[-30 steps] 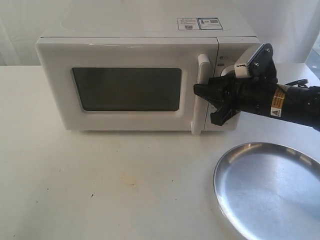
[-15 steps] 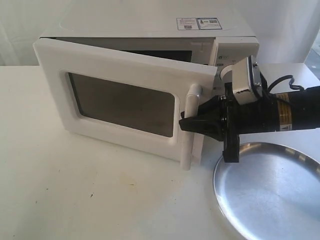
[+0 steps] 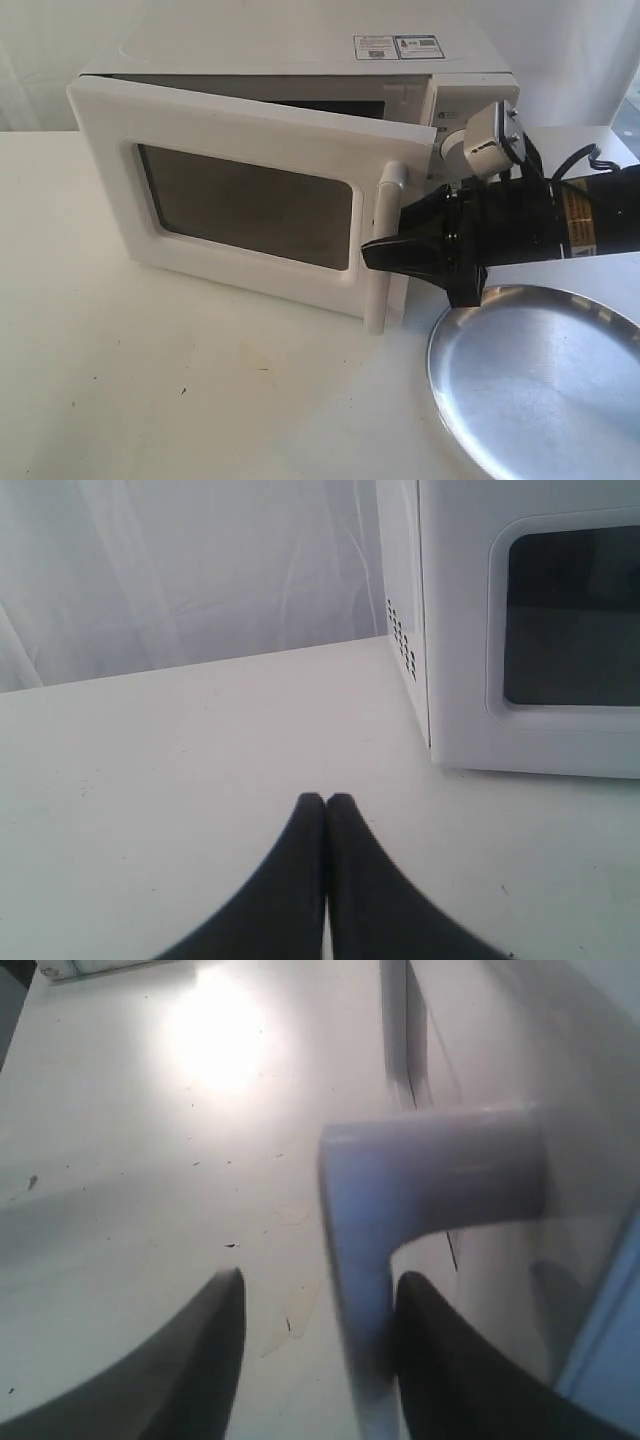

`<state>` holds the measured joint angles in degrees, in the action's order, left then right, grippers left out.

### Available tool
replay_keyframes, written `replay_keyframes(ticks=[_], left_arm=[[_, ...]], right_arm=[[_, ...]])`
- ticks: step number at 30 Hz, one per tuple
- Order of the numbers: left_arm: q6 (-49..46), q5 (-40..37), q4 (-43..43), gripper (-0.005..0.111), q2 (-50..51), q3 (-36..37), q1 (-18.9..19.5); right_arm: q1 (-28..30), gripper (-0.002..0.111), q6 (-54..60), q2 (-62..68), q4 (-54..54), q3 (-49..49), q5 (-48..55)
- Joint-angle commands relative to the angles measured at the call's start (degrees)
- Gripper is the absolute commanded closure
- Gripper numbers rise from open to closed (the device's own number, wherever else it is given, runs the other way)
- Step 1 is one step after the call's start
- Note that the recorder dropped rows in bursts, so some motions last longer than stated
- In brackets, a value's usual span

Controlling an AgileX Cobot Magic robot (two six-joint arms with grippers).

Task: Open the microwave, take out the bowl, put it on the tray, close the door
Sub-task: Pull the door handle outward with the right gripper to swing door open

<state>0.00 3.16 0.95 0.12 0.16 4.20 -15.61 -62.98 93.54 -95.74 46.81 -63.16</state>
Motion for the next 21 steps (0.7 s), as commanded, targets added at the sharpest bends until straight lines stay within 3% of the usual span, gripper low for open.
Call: replay_keyframes(ticks=[1,7,10,12,14,15,17,21], left_arm=[[0.00,0.21,-0.45,0.107,-0.12,-0.16,-0.23],[0.00,0.21,-0.45,0.107,-0.12,-0.16,-0.23],[0.00,0.21,-0.45,0.107,-0.12,-0.16,-0.23],[0.00,0.21,-0.45,0.107,-0.12,-0.16,-0.23],[0.00,0.21,-0.45,0.107,-0.12,-0.16,-0.23],[0.00,0.21,-0.45,0.107,-0.12,-0.16,-0.23],[0.00,0.21,-0.45,0.107,-0.12,-0.16,-0.23],[0.00,0.21,-0.45,0.107,-0.12,-0.16,-0.23]], right_arm=[[-0.30,0.072,-3.18,-1.58,-4.20,-3.20,1.19],[-0.30,0.072,-2.61,-3.81,-4.20,-9.98,7.10],[-0.30,0.087,-6.46,-6.93,-4.20,-12.27,17.82],[-0.30,0.106,-10.43,-8.64,-4.20,-12.75,26.91],[-0.30,0.108,-8.05,-9.00,1.62,-12.62,32.78],[-0.30,0.108,-2.44,-9.00,9.91,-12.62,32.74],[-0.30,0.108,4.56,-8.89,16.66,-12.62,28.94],[-0.30,0.108,11.84,-8.89,22.34,-12.62,18.92]])
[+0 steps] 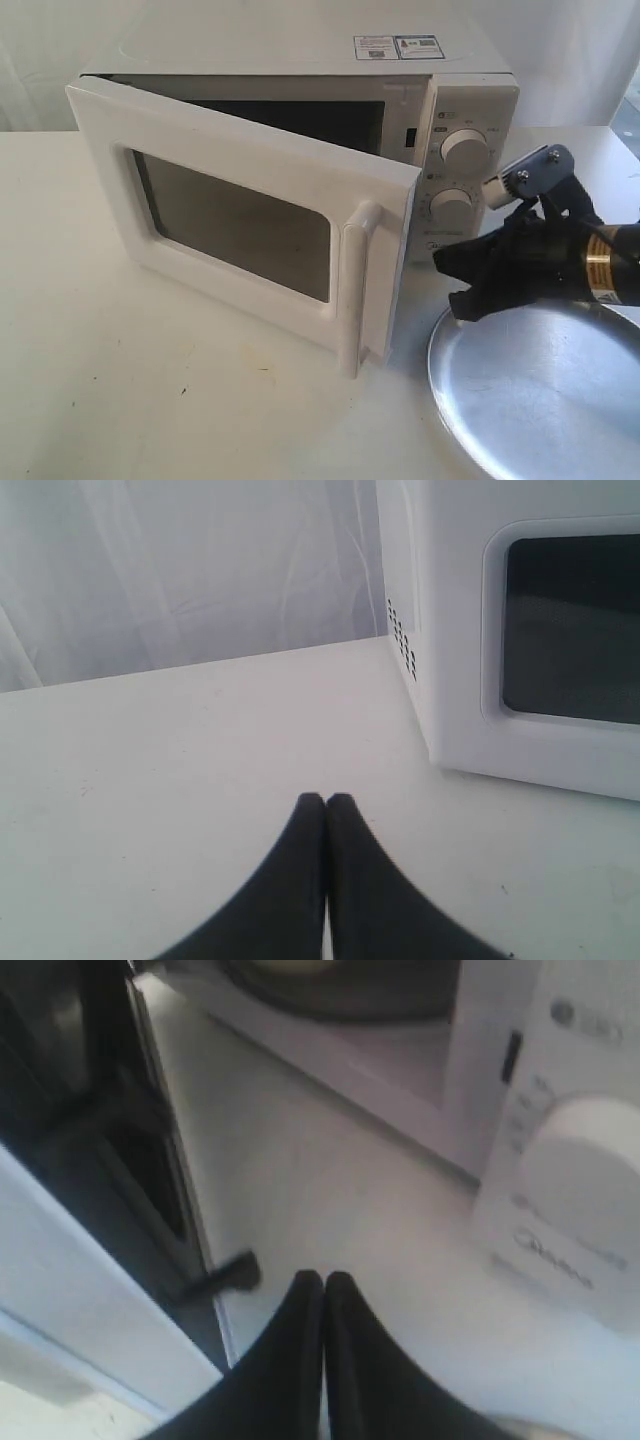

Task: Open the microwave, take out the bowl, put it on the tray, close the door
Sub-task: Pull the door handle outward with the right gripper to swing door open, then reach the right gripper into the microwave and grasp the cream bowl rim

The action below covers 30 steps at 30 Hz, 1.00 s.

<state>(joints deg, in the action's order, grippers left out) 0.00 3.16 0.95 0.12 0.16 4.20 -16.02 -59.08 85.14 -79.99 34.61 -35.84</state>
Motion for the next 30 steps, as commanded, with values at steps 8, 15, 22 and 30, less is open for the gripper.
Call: replay_keyframes(ticks=[8,15,22,30], left_arm=[[0.00,0.21,-0.45,0.107,-0.12,-0.16,-0.23],[0.00,0.21,-0.45,0.107,-0.12,-0.16,-0.23],[0.00,0.21,-0.45,0.107,-0.12,-0.16,-0.23],[0.00,0.21,-0.45,0.107,-0.12,-0.16,-0.23]], right_arm=[[0.12,0.108,10.96,-0.49,2.90,-1.13,-15.71],[0.12,0.108,9.40,-0.49,-5.90,-1.13,-24.85],[0.02,0.108,5.09,-0.49,-9.82,-1.13,-21.50],[-6.70,0.108,-2.53,4.36,-14.85,-0.38,-10.31]])
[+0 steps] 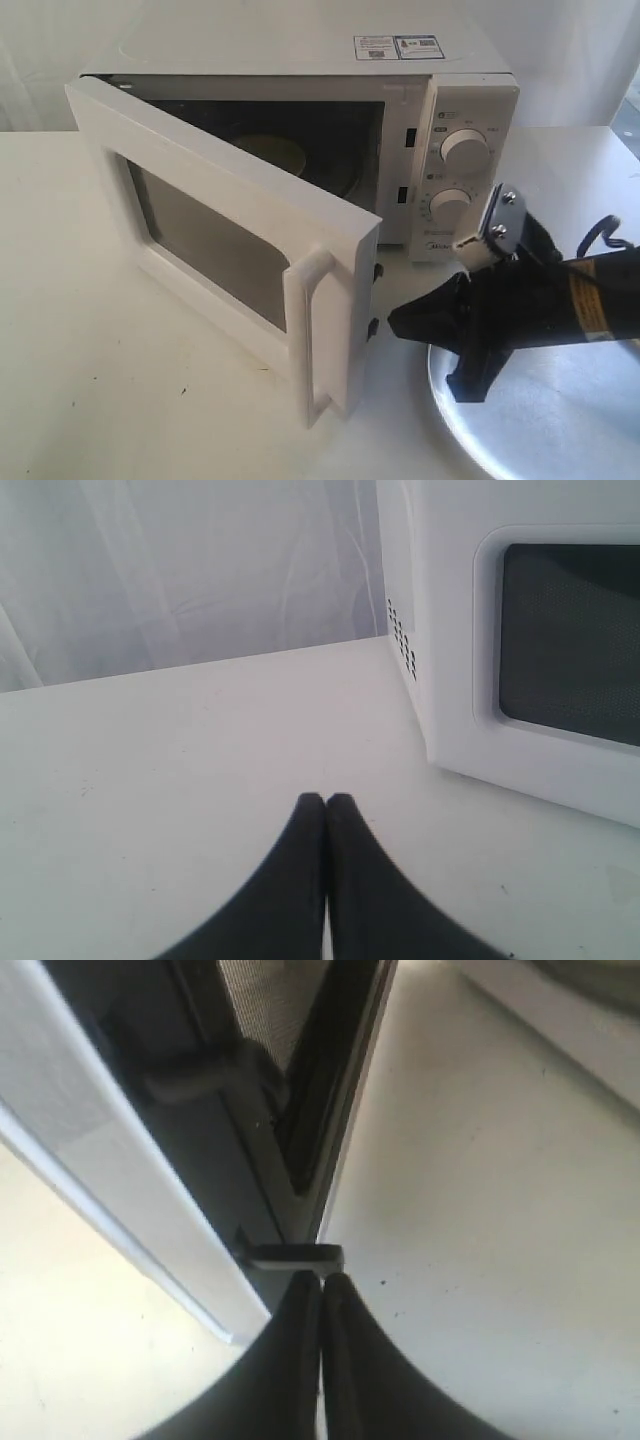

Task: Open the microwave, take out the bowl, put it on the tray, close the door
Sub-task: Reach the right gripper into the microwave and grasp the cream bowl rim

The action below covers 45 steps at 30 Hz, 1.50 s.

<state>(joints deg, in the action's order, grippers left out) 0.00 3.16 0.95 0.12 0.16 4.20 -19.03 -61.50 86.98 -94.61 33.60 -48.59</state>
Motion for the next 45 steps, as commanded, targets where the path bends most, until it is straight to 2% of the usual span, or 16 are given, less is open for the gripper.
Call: replay_keyframes(ticks=[1,5,16,21,23,27,29,36,40,42,45], left_arm=[[0.00,0.21,-0.45,0.107,-0.12,-0.16,-0.23],[0.00,0.21,-0.45,0.107,-0.12,-0.16,-0.23],[0.00,0.21,-0.45,0.107,-0.12,-0.16,-0.23],[0.00,0.21,-0.45,0.107,-0.12,-0.16,-0.23],[0.00,0.21,-0.45,0.107,-0.12,-0.16,-0.23],[0.00,0.21,-0.45,0.107,-0.12,-0.16,-0.23],[0.00,0.21,-0.45,0.107,-0.12,-0.16,-0.23],[0.00,0.21,-0.45,0.107,-0.12,-0.16,-0.23],[0.00,0.21,-0.45,0.107,-0.12,-0.16,-0.23],[0.00,0.21,-0.45,0.107,-0.12,-0.16,-0.23],[0.00,0.21,-0.45,0.107,-0.12,-0.16,-0.23]], right_arm=[[-4.63,0.108,0.92,3.04,1.21,0.91,3.40],[-7.86,0.108,8.47,3.44,11.14,1.16,7.35],[-12.15,0.108,11.07,3.44,12.13,1.16,2.33],[-12.33,0.108,12.82,3.44,13.12,1.16,6.00],[-12.33,0.108,16.74,3.44,16.92,1.16,8.05],[-12.43,0.108,28.84,3.44,33.42,1.39,8.50],[-12.56,0.108,32.66,3.44,38.13,2.67,8.32],[-16.29,0.108,35.10,6.57,38.22,8.62,8.97],[-19.29,0.108,35.71,10.35,38.58,15.21,14.45],[-20.36,0.105,36.06,13.34,38.58,19.31,17.51],[-20.96,0.090,38.42,17.75,38.58,24.50,18.45]])
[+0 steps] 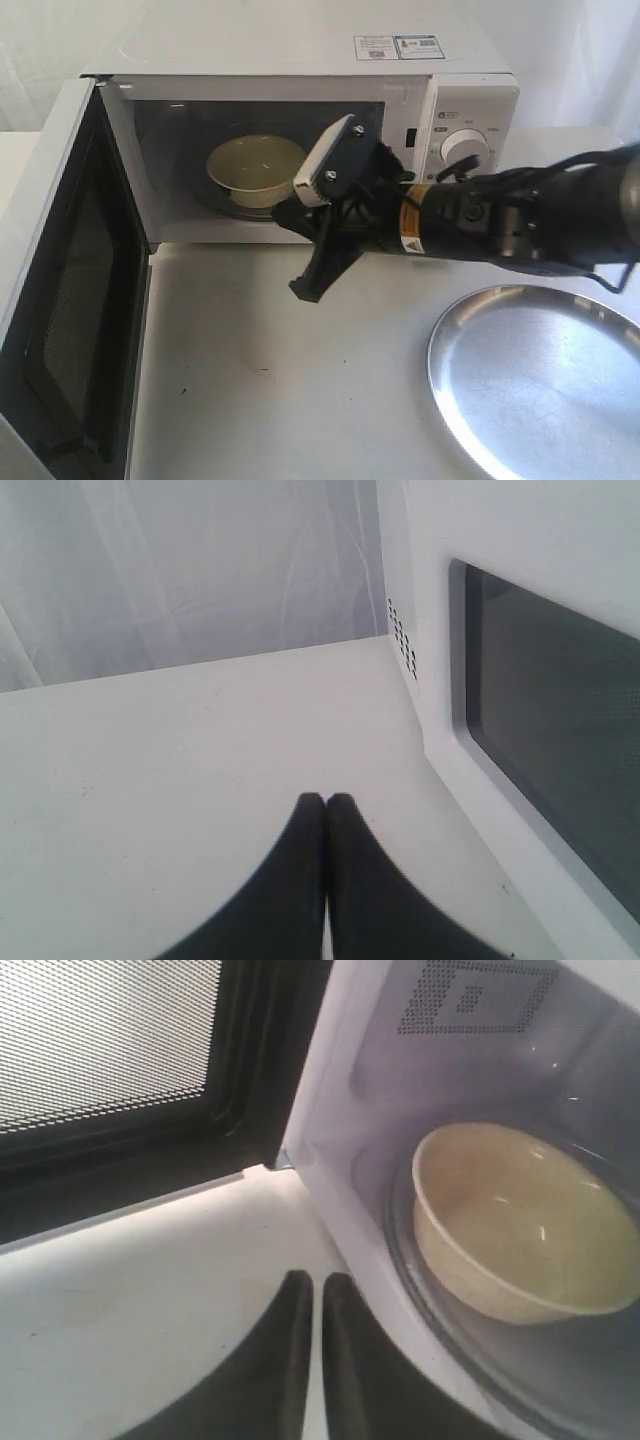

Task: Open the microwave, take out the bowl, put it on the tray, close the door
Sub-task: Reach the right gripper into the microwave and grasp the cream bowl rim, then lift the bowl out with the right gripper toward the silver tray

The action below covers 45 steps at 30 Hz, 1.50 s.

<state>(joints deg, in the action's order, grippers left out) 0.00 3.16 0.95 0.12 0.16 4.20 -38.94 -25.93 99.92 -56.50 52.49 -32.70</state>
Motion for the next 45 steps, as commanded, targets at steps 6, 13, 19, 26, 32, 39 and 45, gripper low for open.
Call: replay_keyframes(ticks=[6,13,19,26,32,39,45], left_arm=[[0.00,0.21,-0.45,0.107,-0.12,-0.16,-0.23],[0.00,0.21,-0.45,0.107,-0.12,-0.16,-0.23],[0.00,0.21,-0.45,0.107,-0.12,-0.16,-0.23],[0.00,0.21,-0.45,0.107,-0.12,-0.16,-0.23],[0.00,0.21,-0.45,0.107,-0.12,-0.16,-0.23],[0.00,0.21,-0.45,0.107,-0.12,-0.16,-0.23],[0.00,0.21,-0.45,0.107,-0.12,-0.16,-0.23]], right_arm=[[-2.34,0.053,5.59,11.29,0.34,14.99,6.12],[-2.34,0.057,7.63,17.25,0.34,22.41,10.72],[-2.34,0.057,7.73,21.88,-0.90,27.16,13.75],[-2.96,0.061,7.73,25.91,-1.17,31.87,15.03],[-4.98,0.108,7.73,25.47,-1.17,32.35,17.32],[-8.29,0.108,4.16,21.63,-1.17,28.53,21.39],[-11.61,0.108,-6.50,9.16,-0.54,18.13,31.87]])
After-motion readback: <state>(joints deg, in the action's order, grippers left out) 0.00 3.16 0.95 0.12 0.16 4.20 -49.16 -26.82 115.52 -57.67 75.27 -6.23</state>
